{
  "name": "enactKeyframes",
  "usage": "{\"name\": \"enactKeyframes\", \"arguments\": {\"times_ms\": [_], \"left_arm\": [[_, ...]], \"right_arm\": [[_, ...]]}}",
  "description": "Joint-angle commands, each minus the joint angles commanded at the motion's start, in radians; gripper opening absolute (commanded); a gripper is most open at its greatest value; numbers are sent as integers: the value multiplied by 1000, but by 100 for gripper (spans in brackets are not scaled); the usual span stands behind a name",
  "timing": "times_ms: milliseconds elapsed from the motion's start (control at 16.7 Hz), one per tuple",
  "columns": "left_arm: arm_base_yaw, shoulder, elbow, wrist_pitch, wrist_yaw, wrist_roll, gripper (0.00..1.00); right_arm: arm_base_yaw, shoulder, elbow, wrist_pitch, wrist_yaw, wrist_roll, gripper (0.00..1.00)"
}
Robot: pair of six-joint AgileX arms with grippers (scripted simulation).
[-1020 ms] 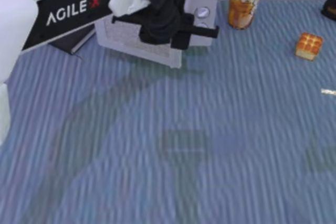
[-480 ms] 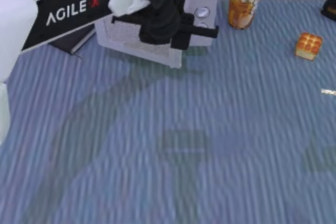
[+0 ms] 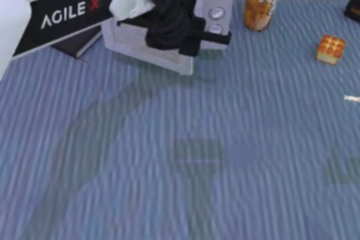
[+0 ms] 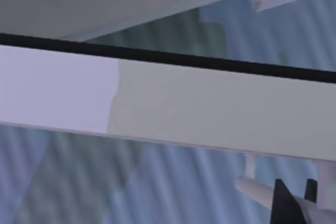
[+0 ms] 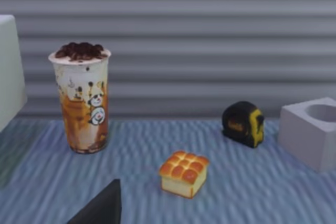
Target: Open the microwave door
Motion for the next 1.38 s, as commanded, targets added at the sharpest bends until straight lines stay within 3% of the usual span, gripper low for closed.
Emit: {"name": "enactKeyframes", "arguments": {"times_ms": [1380], "left_arm": [[12,-33,-51,22,20,45,0]], "right_arm": [[0,0,0,0,0,0,100]]}}
